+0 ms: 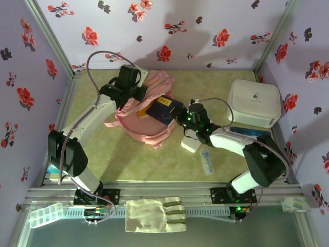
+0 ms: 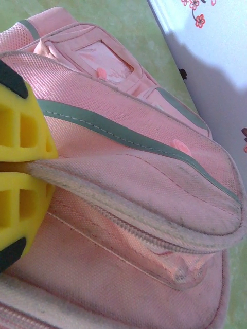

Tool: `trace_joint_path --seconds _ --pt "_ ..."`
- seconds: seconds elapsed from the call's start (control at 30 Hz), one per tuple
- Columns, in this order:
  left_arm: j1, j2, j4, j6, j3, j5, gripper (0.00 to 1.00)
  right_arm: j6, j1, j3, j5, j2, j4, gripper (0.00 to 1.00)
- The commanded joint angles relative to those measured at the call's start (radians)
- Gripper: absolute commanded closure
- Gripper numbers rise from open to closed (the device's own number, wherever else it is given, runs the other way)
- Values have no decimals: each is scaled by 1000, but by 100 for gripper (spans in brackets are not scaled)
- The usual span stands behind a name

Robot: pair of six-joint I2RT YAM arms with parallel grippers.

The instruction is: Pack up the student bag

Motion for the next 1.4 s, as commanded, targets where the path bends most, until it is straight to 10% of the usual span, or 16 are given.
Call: trace_joint_path --seconds 0.0,0.83,1.37 --pt "-8 -26 65 -58 74 -7 100 58 8 76 77 49 79 86" --pt "19 60 -46 -171 208 22 100 168 104 667 112 638 -101 66" --pt "77 5 -13 -189 125 42 100 54 97 378 32 342 -48 45"
